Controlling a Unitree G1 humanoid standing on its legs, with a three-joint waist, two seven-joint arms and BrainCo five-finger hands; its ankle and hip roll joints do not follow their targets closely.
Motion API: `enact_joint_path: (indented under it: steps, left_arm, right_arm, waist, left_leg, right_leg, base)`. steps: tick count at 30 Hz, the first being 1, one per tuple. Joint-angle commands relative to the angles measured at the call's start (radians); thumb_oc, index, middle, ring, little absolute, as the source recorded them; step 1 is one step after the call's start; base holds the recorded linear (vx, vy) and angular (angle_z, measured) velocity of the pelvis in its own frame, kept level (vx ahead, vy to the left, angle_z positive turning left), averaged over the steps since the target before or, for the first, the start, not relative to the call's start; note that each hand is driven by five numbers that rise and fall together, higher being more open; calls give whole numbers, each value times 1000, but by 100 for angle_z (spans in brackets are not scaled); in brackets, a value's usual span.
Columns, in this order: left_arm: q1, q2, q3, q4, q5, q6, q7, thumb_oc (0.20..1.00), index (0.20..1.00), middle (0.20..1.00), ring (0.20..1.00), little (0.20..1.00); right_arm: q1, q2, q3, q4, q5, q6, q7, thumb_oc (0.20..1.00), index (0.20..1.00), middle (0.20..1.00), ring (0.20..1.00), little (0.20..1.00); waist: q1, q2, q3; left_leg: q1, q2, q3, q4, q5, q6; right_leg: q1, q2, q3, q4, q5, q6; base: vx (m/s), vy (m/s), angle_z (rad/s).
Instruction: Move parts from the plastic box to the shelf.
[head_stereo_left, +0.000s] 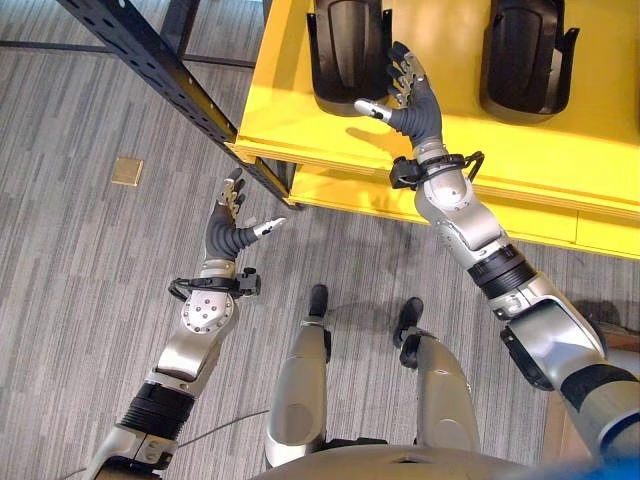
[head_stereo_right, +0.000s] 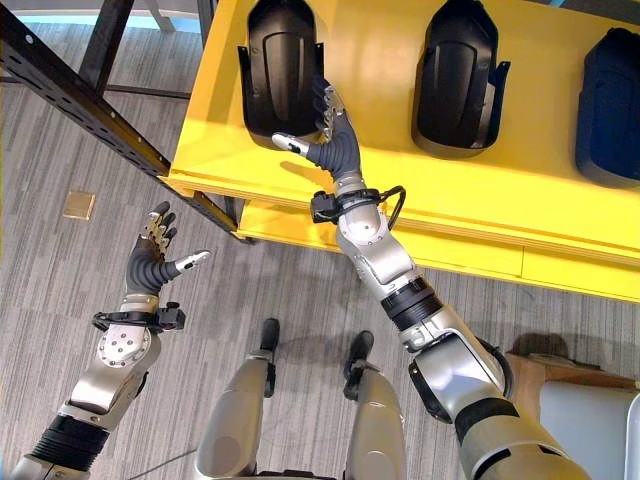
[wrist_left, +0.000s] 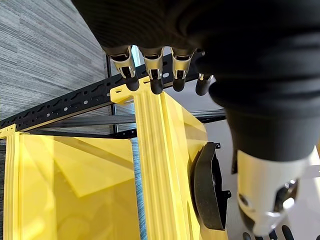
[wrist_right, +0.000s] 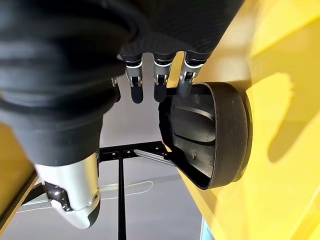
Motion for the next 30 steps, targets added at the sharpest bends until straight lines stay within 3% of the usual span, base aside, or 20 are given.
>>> enact_joint_path:
  steps: [1, 17, 30]
  left_arm:
    - [40, 62, 20, -116, -2, -58, -14, 1000, 1000, 1000, 1000, 1000]
    - [47, 70, 21, -112, -1, -63, -9, 1000, 1000, 1000, 1000, 1000]
    - [53, 70, 17, -101, 0, -63, -17, 1000, 1000, 1000, 1000, 1000]
  right_arm:
    - [-44, 5, -26, -32, -5, -64, 1, 1000, 1000, 1000, 1000, 1000]
    - [-81, 9, -24, 30, -43, -53, -21, 1000, 1000, 1000, 1000, 1000]
    - [-96, -56, -61, 13, -85, -55, -47, 1000, 1000, 1000, 1000, 1000]
  waist:
    - [-1, -14, -36]
    - [8, -11, -27]
    - [-3, -12, -26]
  left_leg:
    - [13, 6, 34, 63, -81, 30]
    - [4, 0, 30, 63, -76, 29]
    - [10, 6, 38, 66, -81, 27]
  right_leg:
    - [68, -39, 79, -61, 3, 94]
    - [65, -41, 77, -57, 4, 94]
    - [58, -38, 83, -48, 1, 94]
  base:
    - [0, 0, 0]
    - [0, 0, 0]
    - [0, 0, 0]
